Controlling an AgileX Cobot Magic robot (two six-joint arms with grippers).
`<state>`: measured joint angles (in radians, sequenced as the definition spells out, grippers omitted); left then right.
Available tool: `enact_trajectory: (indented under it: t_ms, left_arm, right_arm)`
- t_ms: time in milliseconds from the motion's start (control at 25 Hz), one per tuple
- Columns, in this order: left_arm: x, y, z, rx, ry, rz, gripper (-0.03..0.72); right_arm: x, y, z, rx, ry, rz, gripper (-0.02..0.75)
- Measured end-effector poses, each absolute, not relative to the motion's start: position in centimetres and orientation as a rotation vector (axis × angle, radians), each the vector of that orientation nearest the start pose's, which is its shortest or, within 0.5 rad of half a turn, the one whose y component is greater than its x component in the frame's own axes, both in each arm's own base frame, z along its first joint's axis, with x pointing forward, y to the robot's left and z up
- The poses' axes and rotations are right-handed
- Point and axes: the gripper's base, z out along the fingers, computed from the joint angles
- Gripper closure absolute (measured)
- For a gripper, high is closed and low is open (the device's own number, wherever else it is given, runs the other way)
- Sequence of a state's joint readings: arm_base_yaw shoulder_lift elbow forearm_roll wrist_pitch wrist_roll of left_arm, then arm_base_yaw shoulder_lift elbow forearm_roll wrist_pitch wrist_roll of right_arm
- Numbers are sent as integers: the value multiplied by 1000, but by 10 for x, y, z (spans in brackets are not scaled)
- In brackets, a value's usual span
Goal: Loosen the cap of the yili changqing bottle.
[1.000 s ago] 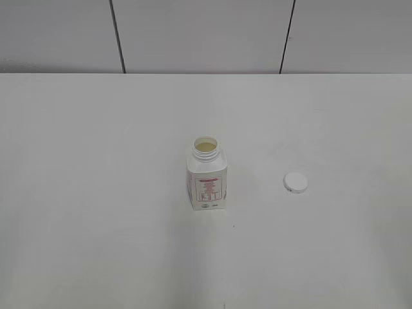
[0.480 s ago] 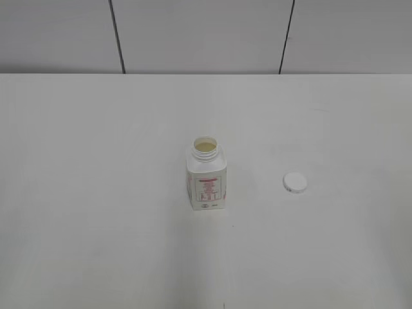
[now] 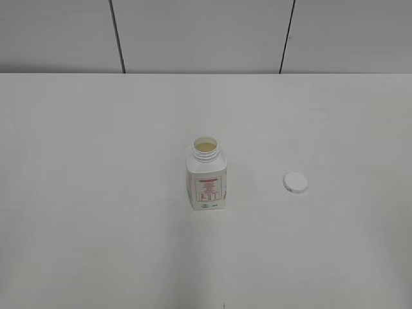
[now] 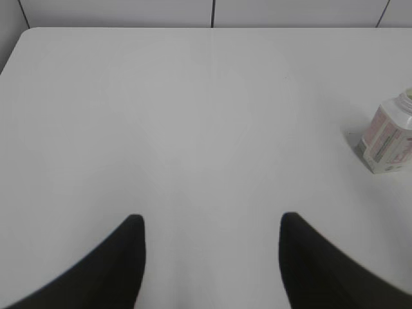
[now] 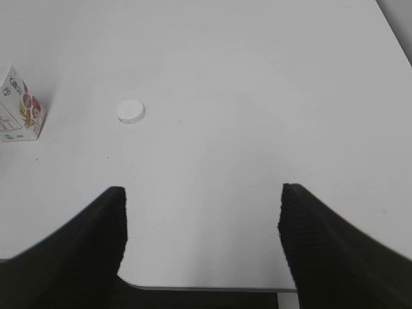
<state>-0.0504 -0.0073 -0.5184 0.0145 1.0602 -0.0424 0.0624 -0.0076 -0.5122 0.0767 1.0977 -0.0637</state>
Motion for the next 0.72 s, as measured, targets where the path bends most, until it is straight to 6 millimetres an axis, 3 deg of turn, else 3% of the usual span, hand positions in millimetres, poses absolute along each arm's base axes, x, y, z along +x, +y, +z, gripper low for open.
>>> enact_trajectory:
  t_ms: [720]
  left_arm:
    - [-8, 2, 282, 7, 2018, -42, 273]
  right_arm:
    - [-10, 6, 278, -135, 2055, 92, 156]
